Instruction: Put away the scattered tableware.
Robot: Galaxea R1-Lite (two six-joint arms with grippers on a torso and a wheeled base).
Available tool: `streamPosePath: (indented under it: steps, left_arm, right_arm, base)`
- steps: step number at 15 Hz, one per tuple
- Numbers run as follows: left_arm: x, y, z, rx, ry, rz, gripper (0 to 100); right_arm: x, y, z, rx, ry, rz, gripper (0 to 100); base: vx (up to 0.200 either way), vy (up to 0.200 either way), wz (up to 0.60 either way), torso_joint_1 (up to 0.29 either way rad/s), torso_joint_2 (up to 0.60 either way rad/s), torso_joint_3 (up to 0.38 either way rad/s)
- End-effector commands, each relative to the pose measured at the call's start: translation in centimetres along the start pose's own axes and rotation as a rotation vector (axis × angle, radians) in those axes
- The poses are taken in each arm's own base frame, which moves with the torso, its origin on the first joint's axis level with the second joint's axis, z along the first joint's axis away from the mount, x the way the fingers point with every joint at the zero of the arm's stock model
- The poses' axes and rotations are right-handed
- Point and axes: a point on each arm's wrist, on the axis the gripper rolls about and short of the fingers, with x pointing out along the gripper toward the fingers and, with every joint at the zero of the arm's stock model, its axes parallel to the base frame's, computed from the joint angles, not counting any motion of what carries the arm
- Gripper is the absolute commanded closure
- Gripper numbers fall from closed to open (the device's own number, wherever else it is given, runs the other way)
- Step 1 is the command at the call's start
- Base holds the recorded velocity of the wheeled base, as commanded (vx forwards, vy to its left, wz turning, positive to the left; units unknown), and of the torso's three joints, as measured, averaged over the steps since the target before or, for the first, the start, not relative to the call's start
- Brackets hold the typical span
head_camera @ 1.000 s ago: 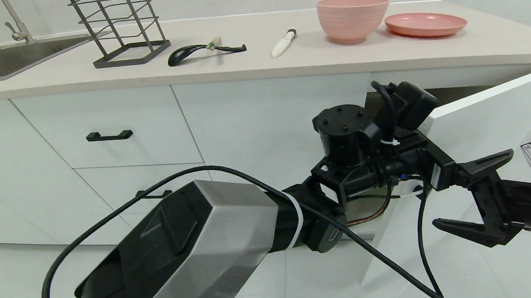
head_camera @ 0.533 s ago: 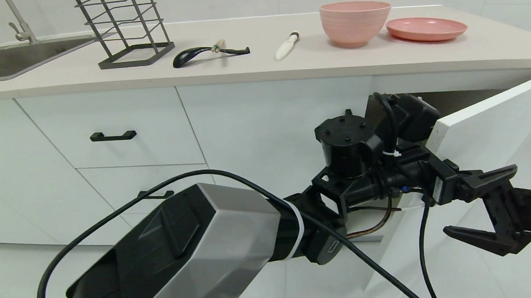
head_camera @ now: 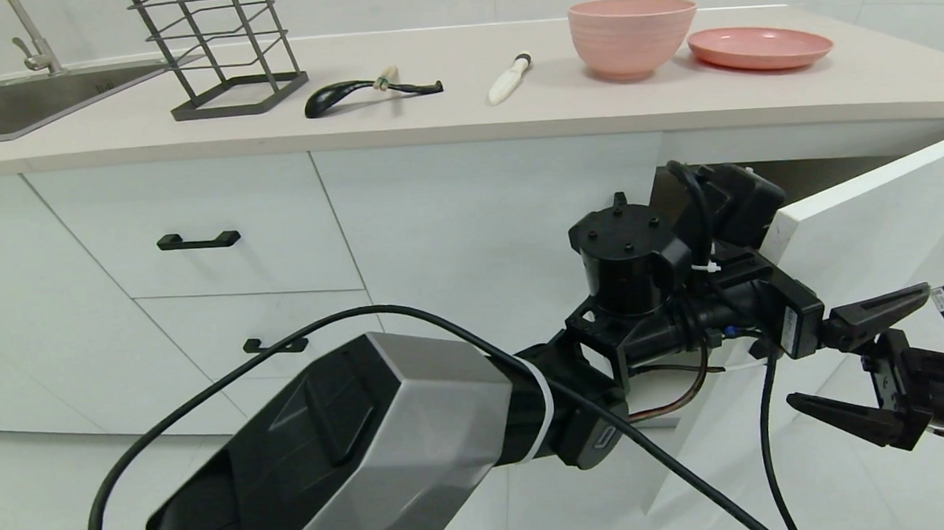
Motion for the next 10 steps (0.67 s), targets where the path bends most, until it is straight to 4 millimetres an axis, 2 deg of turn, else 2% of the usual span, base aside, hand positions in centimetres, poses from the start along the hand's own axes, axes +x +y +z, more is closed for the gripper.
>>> streamPosePath:
  steps: [1, 4, 7, 8, 9, 10]
  left_arm:
    - [0.4, -0.2, -1.2, -0.012, 0.012, -0.009, 0]
    - [0.4, -0.2, -1.8, -0.015, 0.016, 0.003, 0]
    - [0.3, 0.2, -1.7, -0.011, 0.003, 0.094, 0]
    - [0.3, 0.3, -1.7, -0.010, 0.002, 0.110, 0]
    - [0.3, 0.3, -1.8, -0.010, 0.003, 0.124, 0]
    - [0.3, 0.4, -2.0, -0.012, 0.004, 0.144, 0]
  right_arm:
    - [0.0, 0.0, -0.1, 0.002, -0.003, 0.010, 0]
    - [-0.5, 1.1, 1.6, -0.055, -0.022, 0.004, 0]
    - [-3.0, 5.5, 4.3, -0.145, -0.042, -0.050, 0]
    - [-4.1, 7.1, 4.6, -0.161, -0.040, -0.087, 0]
    - [-5.1, 8.2, 4.6, -0.167, -0.031, -0.131, 0]
    - [-6.2, 8.4, 5.3, -0.232, -0.027, -0.199, 0]
  base:
    - [0.000, 0.000, 0.00, 0.000, 0.00, 0.000]
    - [0.000, 0.000, 0.00, 0.000, 0.00, 0.000]
    - [0.000, 0.000, 0.00, 0.000, 0.00, 0.000]
    - [0.000, 0.000, 0.00, 0.000, 0.00, 0.000]
    - [0.000, 0.000, 0.00, 0.000, 0.00, 0.000]
    - [0.000, 0.000, 0.00, 0.000, 0.00, 0.000]
